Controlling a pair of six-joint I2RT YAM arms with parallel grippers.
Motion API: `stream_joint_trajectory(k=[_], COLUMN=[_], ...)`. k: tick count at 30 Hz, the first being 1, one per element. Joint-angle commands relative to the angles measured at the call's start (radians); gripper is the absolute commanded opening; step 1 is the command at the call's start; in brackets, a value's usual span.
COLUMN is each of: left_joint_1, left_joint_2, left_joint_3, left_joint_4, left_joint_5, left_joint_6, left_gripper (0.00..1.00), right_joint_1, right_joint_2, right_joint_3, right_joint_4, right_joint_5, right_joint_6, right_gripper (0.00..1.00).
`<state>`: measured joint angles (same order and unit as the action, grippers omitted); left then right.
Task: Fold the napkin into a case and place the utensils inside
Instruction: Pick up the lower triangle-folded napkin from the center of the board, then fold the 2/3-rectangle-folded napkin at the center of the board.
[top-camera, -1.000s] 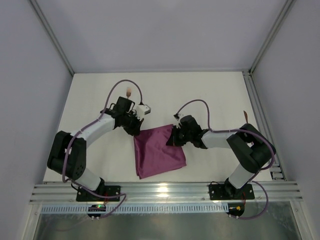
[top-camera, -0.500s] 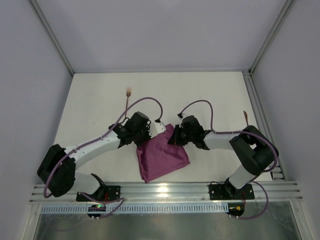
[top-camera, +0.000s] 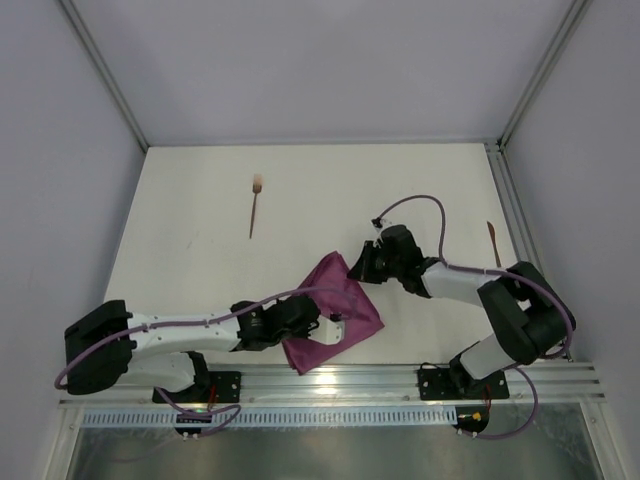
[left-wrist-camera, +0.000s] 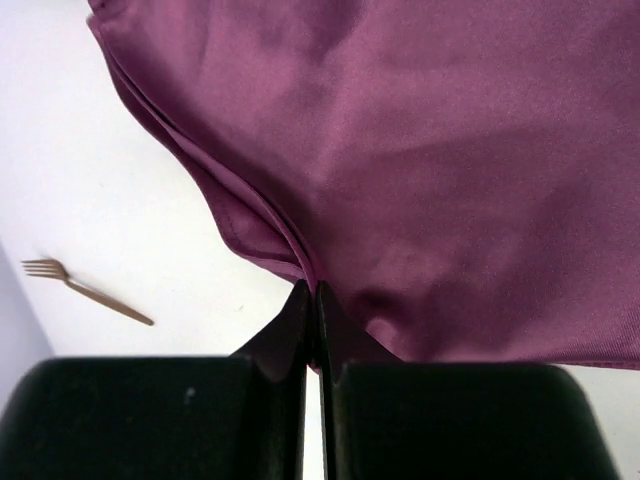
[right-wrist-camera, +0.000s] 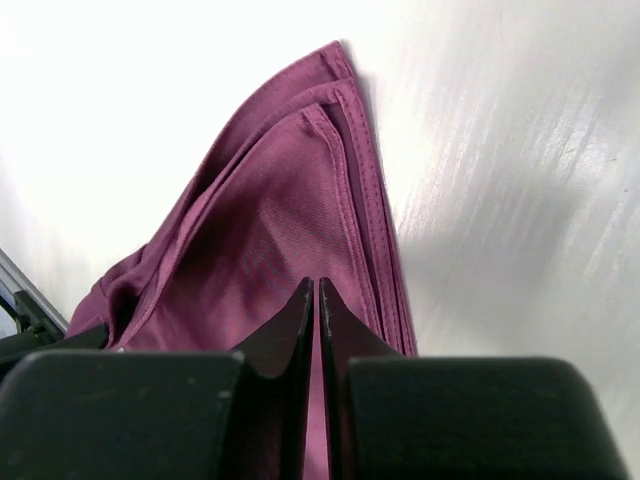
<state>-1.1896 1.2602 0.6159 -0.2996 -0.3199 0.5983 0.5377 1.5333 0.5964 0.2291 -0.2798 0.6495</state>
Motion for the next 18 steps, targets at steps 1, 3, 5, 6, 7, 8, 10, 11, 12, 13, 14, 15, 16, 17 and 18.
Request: stream_joint_trajectory(k=[1, 3, 5, 6, 7, 8, 10, 11, 12, 13, 14, 15, 16, 17, 18], left_joint_1=[-0.071, -0.119, -0.154, -0.183, -0.191, -0.194, -0.193, -0.192, -0.192, -0.192, -0.191, -0.191, -0.191, -0.191, -0.191], left_joint_2=[-0.047, -0.070, -0.090, -0.116, -0.134, -0.152, -0.226, -0.252, -0.290, -0.298, -0.300, -0.303, -0.305, -0.308, -0.309], left_joint_3=[-0.053, -0.100, -0.133, -0.162, -0.175, -0.188, -0.226, -0.235, -0.249, -0.255, -0.260, -0.272, -0.277, -0.281, -0.281], left_joint_4=[0.108, 0.149, 0.204, 0.226, 0.243, 0.272, 0.292, 0.292, 0.292, 0.292, 0.292, 0.319, 0.323, 0.324, 0.324], left_joint_5=[-0.110, -0.136, -0.154, -0.163, -0.159, -0.157, -0.142, -0.137, -0.139, -0.142, -0.148, -0.150, -0.145, -0.142, -0.142], left_joint_6=[0.063, 0.090, 0.119, 0.144, 0.153, 0.158, 0.158, 0.158, 0.156, 0.158, 0.161, 0.166, 0.173, 0.173, 0.172], left_gripper=[0.00, 0.00, 0.00, 0.00, 0.00, 0.00, 0.00, 0.00, 0.00, 0.00, 0.00, 0.00, 0.00, 0.00, 0.00], right_joint_1=[-0.013, -0.022, -0.022, -0.022, -0.022, -0.022, -0.022, -0.022, -0.022, -0.024, -0.025, -0.024, -0.025, -0.025, -0.025], right_joint_2=[-0.107, -0.136, -0.147, -0.147, -0.147, -0.148, -0.176, -0.196, -0.220, -0.245, -0.290, -0.301, -0.306, -0.285, -0.257], right_joint_3=[0.065, 0.130, 0.181, 0.234, 0.258, 0.284, 0.341, 0.341, 0.306, 0.278, 0.214, 0.188, 0.175, 0.177, 0.199], right_joint_4=[-0.088, -0.189, -0.246, -0.301, -0.319, -0.341, -0.402, -0.399, -0.357, -0.326, -0.251, -0.237, -0.237, -0.267, -0.315], right_joint_5=[0.018, 0.011, -0.008, -0.025, -0.080, -0.114, -0.188, -0.211, -0.243, -0.287, -0.303, -0.317, -0.328, -0.340, -0.338], right_joint_6=[-0.121, -0.169, -0.252, -0.281, -0.363, -0.420, -0.625, -0.707, -0.793, -0.876, -1.027, -1.115, -1.213, -1.387, -1.457], right_gripper=[0.09, 0.18, 0.27, 0.38, 0.43, 0.48, 0.56, 0.59, 0.64, 0.70, 0.74, 0.77, 0.78, 0.78, 0.78])
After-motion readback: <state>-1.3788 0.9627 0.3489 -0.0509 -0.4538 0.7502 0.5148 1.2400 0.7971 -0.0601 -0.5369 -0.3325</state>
